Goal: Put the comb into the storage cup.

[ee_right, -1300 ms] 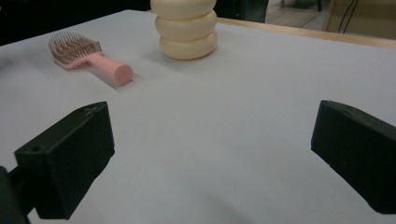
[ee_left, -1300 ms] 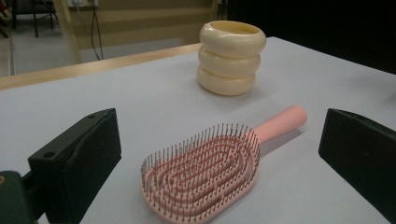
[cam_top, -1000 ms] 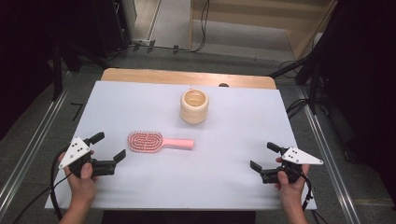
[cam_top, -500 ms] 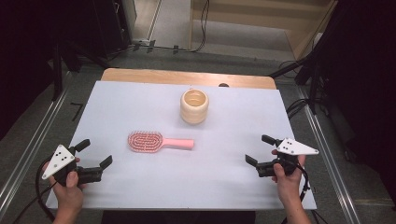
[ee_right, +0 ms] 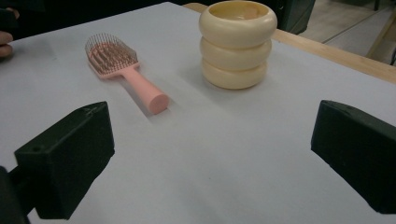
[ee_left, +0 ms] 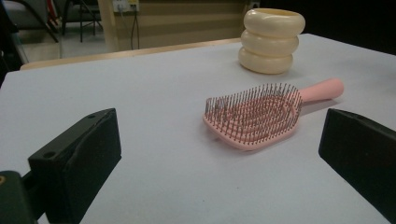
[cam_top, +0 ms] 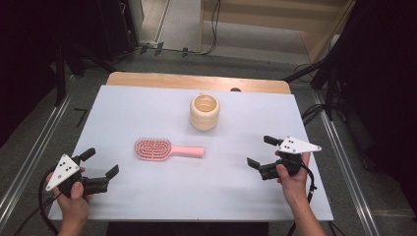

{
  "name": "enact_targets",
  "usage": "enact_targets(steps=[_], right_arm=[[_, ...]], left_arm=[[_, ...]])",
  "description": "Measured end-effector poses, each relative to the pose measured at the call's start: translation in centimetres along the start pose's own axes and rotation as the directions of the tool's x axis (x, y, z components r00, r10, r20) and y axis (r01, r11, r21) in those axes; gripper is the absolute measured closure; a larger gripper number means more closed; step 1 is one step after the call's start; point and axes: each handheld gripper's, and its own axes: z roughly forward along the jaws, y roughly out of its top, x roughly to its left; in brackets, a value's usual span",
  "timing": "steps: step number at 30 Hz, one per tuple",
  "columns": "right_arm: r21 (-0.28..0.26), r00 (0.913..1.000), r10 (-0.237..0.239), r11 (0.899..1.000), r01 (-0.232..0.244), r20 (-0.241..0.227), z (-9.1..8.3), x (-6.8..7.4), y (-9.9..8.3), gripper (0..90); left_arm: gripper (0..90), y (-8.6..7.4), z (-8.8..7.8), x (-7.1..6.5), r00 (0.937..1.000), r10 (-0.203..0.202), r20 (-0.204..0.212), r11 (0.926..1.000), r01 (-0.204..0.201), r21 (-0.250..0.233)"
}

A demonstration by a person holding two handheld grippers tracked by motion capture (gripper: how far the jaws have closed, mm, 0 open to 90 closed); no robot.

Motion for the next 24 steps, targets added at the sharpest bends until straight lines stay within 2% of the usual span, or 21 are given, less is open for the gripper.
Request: enact_targets(steps=[14,24], right_arm=[[0.030,0.9983,-0.033,0.999,0.034,-0.048,2.7,0.5,2.8,0.0],[0.061,0.9960,-0.052,0.997,0.057,-0.072,4.3,1.0,4.3,0.0]], left_arm=[[0.0,-0.1,-0.2,0.3,0.9996,-0.024,0.012,0.9995,0.025,-0.017],[0.0,-0.1,-0.3,0.4,0.9995,-0.025,0.017,0.9994,0.025,-0.022]])
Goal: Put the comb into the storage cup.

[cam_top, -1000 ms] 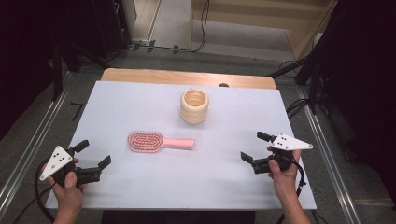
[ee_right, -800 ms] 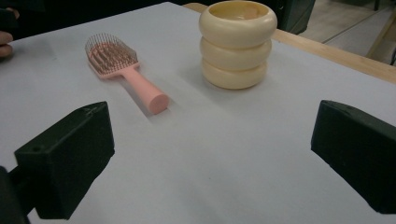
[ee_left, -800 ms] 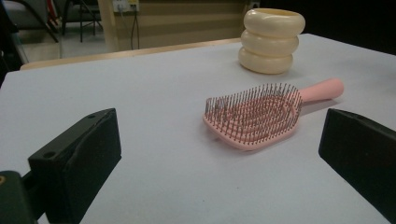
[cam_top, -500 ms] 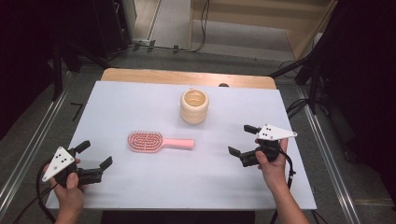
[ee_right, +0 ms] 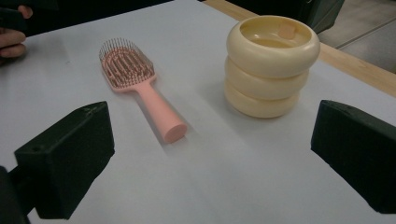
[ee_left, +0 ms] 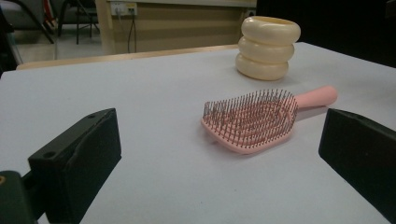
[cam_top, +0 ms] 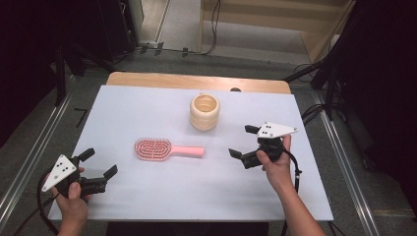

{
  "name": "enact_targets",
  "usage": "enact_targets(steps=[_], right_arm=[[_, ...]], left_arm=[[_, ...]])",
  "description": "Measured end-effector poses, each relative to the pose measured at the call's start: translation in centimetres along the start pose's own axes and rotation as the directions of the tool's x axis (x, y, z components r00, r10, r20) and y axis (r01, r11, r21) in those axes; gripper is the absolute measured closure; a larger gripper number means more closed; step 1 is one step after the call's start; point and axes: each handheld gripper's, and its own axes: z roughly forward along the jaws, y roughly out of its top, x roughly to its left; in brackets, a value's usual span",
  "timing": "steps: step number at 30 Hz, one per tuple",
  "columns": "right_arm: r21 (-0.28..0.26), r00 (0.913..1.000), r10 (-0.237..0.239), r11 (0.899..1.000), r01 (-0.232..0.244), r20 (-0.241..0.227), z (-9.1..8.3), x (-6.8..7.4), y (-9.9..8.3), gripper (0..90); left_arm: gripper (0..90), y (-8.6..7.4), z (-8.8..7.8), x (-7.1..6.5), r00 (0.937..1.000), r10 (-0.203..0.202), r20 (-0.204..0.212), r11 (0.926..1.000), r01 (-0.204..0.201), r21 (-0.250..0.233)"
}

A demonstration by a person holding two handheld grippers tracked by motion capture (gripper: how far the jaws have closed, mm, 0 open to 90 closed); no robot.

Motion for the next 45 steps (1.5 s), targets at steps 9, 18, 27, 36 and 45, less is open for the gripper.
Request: enact_targets(steps=[9,18,27,36,45], right_arm=[[0.036,0.9993,-0.024,0.999,0.025,-0.027,1.3,0.4,1.2,0.0],[0.070,0.9965,-0.052,0.996,0.057,-0.064,2.8,0.9,2.4,0.0],[0.096,0.9913,-0.073,0.992,0.084,-0.109,4.2,1.3,3.9,0.0],[0.141,0.9822,-0.094,0.983,0.118,-0.162,5.8,1.6,5.1,0.0],[0.196,0.9716,-0.105,0.969,0.148,-0.212,7.6,1.7,5.7,0.0]], left_arm=[[0.0,0.0,0.0,0.0,1.0000,0.000,0.000,1.0000,0.000,0.000],[0.0,0.0,0.0,0.0,1.0000,0.002,0.002,1.0000,-0.002,-0.003],[0.0,-0.1,-0.1,0.1,1.0000,-0.005,0.002,0.9999,0.005,-0.011],[0.0,-0.1,-0.1,0.1,1.0000,-0.002,0.004,0.9999,0.002,-0.013],[0.0,-0.1,-0.2,0.1,1.0000,-0.002,0.007,0.9999,0.002,-0.013]])
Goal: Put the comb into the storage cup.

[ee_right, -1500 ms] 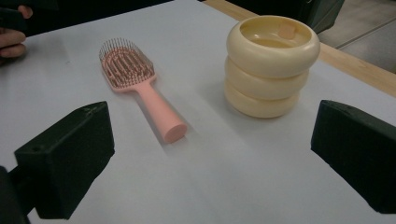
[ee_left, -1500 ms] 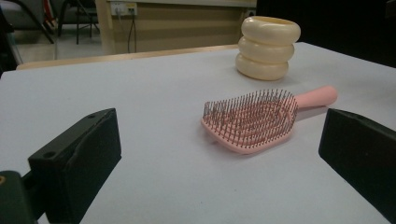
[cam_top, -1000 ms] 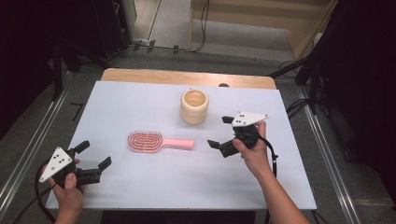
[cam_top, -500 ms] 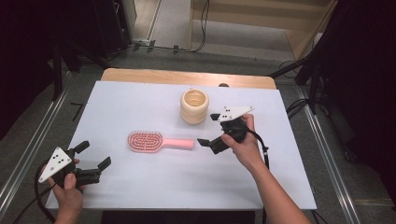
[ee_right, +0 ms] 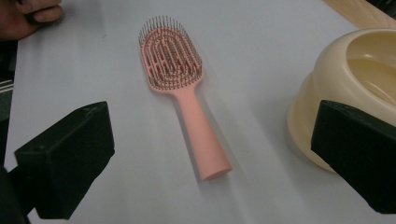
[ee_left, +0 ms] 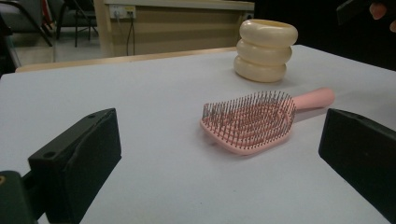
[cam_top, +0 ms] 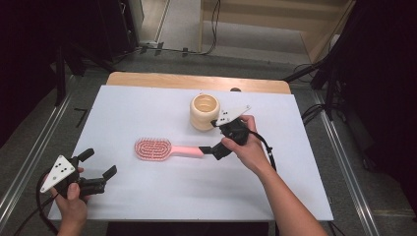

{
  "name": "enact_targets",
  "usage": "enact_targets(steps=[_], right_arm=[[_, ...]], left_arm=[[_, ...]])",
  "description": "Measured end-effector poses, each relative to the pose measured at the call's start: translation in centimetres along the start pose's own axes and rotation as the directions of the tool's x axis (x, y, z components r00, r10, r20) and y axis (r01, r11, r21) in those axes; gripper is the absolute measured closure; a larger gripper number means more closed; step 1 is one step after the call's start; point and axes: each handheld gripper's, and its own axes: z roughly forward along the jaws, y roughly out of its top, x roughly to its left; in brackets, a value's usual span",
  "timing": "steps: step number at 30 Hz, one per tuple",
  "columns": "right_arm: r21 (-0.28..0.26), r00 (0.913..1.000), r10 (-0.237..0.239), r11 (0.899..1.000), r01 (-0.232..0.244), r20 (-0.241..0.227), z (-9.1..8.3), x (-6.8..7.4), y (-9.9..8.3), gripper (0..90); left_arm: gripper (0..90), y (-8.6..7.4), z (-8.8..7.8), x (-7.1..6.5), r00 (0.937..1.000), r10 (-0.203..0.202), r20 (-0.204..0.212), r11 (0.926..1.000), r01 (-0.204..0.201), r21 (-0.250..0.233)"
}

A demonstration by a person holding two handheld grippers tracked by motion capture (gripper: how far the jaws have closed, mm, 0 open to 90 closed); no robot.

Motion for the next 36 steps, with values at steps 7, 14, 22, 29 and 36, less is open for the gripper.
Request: enact_targets(steps=[7,14,22,29,36], right_arm=[[0.046,0.9989,-0.029,0.998,0.031,-0.037,1.4,0.1,0.8,0.0],[0.072,0.9976,-0.045,0.996,0.049,-0.052,2.3,0.0,1.4,0.0],[0.106,0.9949,-0.063,0.992,0.071,-0.079,3.5,-0.2,2.4,0.0],[0.127,0.9924,-0.089,0.987,0.100,-0.085,4.3,0.0,3.0,0.0],[0.152,0.9897,-0.103,0.981,0.117,-0.099,5.8,0.0,3.7,0.0]], left_arm=[[0.0,0.0,0.0,0.0,1.0000,0.001,0.008,1.0000,-0.001,-0.004],[0.0,0.0,0.0,0.0,0.9999,0.001,0.013,1.0000,-0.001,-0.006],[0.0,0.0,-0.1,0.0,0.9999,0.002,0.016,1.0000,-0.002,-0.006],[0.0,0.0,-0.1,0.0,0.9998,0.005,0.020,1.0000,-0.005,-0.008],[0.0,0.0,-0.1,0.0,0.9997,0.003,0.023,0.9999,-0.003,-0.011]])
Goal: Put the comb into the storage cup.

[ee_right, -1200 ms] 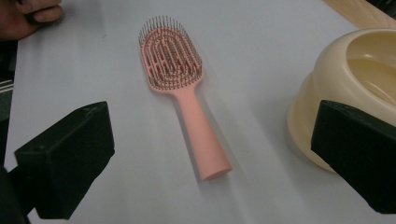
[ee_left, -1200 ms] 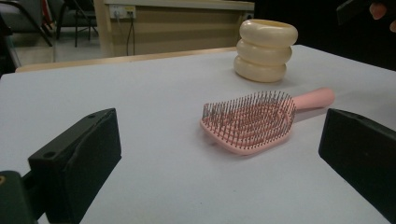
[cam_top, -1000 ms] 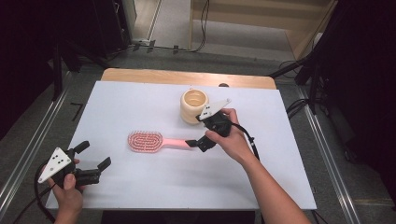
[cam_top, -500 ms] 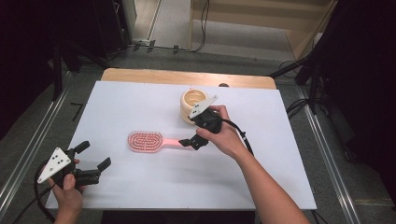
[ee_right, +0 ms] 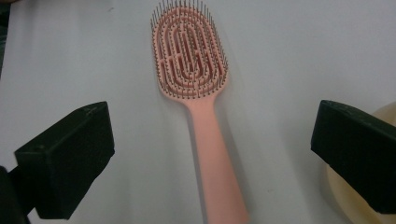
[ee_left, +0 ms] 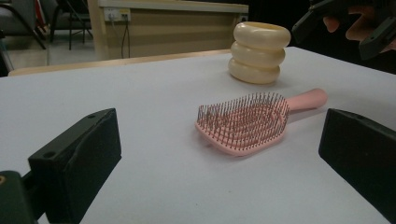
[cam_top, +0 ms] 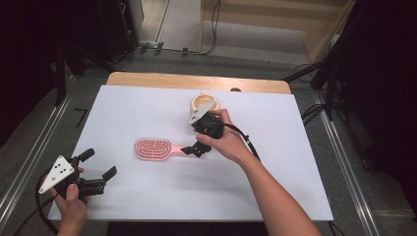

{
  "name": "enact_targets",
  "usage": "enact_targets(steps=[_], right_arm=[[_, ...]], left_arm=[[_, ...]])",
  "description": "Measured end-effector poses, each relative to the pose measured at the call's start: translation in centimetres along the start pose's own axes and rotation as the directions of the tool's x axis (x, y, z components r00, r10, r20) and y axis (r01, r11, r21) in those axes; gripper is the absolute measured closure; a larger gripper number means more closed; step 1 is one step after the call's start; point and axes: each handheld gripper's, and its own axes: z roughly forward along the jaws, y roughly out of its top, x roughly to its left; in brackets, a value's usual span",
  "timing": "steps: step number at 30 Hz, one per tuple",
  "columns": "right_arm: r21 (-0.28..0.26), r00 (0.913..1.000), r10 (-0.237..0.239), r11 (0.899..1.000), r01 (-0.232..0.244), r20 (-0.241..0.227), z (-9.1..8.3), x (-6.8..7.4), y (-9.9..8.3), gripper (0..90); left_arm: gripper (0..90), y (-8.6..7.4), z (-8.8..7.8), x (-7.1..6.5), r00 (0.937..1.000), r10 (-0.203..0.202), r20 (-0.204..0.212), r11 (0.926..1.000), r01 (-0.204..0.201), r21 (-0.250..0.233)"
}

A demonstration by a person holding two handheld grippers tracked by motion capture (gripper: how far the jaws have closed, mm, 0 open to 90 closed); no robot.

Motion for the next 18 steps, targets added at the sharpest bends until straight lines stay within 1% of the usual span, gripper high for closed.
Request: enact_targets(steps=[1,2,4,5,9,10,11,12,13,14,15,18], right_arm=[[0.016,1.0000,0.008,1.000,-0.008,-0.005,0.2,0.0,0.1,0.0],[0.018,1.0000,0.003,1.000,-0.003,-0.006,0.4,-0.1,0.2,0.0],[0.026,0.9999,0.008,1.000,-0.008,-0.007,0.6,-0.1,0.2,0.0],[0.042,0.9999,0.008,0.999,-0.007,-0.008,0.9,-0.2,0.3,0.0],[0.066,0.9998,-0.014,0.998,0.015,-0.011,1.4,-0.3,0.5,0.0],[0.071,0.9998,-0.005,0.997,0.007,-0.022,1.6,-0.2,0.6,0.0],[0.071,0.9998,-0.005,0.997,0.007,-0.022,1.6,-0.2,0.6,0.0],[0.089,0.9994,-0.012,0.996,0.015,-0.032,2.0,-0.2,0.7,0.0],[0.107,0.9990,-0.005,0.994,0.010,-0.044,2.2,0.0,0.7,0.0],[0.117,0.9988,-0.014,0.993,0.020,-0.048,2.4,0.0,0.8,0.0],[0.139,0.9988,-0.016,0.990,0.022,-0.046,2.6,0.1,0.8,0.0],[0.151,0.9985,-0.022,0.988,0.030,-0.050,3.1,0.2,0.9,0.0]], left_arm=[[0.0,0.0,0.0,0.0,1.0000,0.000,0.001,1.0000,0.000,0.000],[0.0,0.0,0.0,0.0,1.0000,0.000,0.001,1.0000,0.000,-0.001],[0.0,0.0,0.0,0.0,1.0000,0.000,0.001,1.0000,0.000,-0.001],[0.0,0.0,0.0,0.0,1.0000,0.000,0.001,1.0000,0.000,-0.001],[0.0,0.0,0.0,0.0,1.0000,0.000,0.003,1.0000,0.000,-0.003],[0.0,0.0,0.0,0.0,1.0000,0.001,0.002,1.0000,-0.001,-0.002],[0.0,0.0,0.0,0.0,1.0000,0.002,0.003,1.0000,-0.002,-0.001],[0.0,0.0,0.0,0.0,1.0000,0.003,0.002,1.0000,-0.003,-0.001],[0.0,0.0,0.0,0.0,1.0000,0.005,0.003,1.0000,-0.005,0.001],[0.0,0.0,0.0,0.0,1.0000,0.004,0.003,1.0000,-0.004,-0.001],[0.0,0.0,0.0,0.0,1.0000,0.004,0.003,1.0000,-0.004,-0.001],[0.0,0.0,0.0,0.0,1.0000,0.007,0.002,1.0000,-0.007,0.001]])
